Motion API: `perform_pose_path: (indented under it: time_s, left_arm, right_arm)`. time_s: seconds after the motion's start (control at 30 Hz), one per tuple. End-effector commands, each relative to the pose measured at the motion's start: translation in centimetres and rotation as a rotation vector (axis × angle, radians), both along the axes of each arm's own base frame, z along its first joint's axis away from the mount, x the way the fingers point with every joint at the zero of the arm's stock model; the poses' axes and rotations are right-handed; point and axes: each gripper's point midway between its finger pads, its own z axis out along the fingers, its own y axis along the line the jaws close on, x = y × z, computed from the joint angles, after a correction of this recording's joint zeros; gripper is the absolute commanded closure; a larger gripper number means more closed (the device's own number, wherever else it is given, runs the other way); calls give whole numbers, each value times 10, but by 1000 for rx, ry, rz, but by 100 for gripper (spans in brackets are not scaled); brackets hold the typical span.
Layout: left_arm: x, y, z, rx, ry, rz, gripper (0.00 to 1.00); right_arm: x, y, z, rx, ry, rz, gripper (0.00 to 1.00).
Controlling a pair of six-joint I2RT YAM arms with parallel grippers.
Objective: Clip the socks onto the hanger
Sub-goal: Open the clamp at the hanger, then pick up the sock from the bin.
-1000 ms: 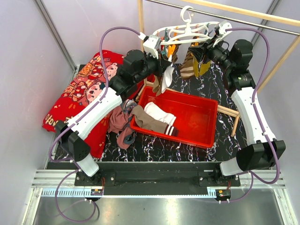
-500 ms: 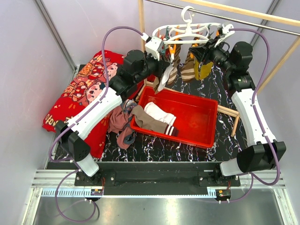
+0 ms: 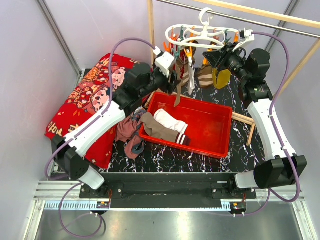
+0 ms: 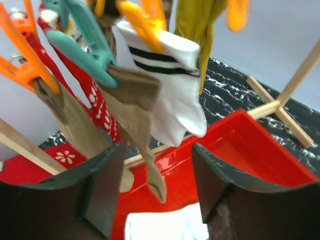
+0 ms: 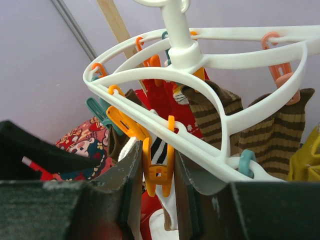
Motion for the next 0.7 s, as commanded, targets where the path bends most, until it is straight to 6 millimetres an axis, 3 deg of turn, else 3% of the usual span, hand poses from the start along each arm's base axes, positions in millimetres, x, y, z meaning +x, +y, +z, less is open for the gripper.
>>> perform_pose_path:
  time_s: [0.0, 0.03, 0.07, 0.13, 0.27, 0.47, 0.67]
  left_arm:
    - [-41, 1, 20, 69, -168, -100, 36]
    - [-52, -3, 19, 102, -198, -128, 34]
    - [-58, -5, -3, 150, -172, -148, 34]
    - [-70, -12, -22, 212, -170, -190, 34]
    - [-83, -22, -87, 362, -39, -261, 34]
    - [-90, -39, -170, 561, 156, -337, 36]
    - [-81, -52, -219, 673, 297, -316, 45]
  right_arm:
    - [-8, 6, 2, 44, 36, 15, 100]
    - [-9, 6, 3, 45, 35, 16, 100]
    - [-8, 7, 2, 46, 39, 16, 100]
    - [-8, 9, 2, 45, 37, 21, 100]
    - [-8, 10, 1, 44, 40, 21, 100]
    - [-12, 10, 4, 37, 29, 20, 100]
    - [-11, 10, 2, 34, 33, 19, 100]
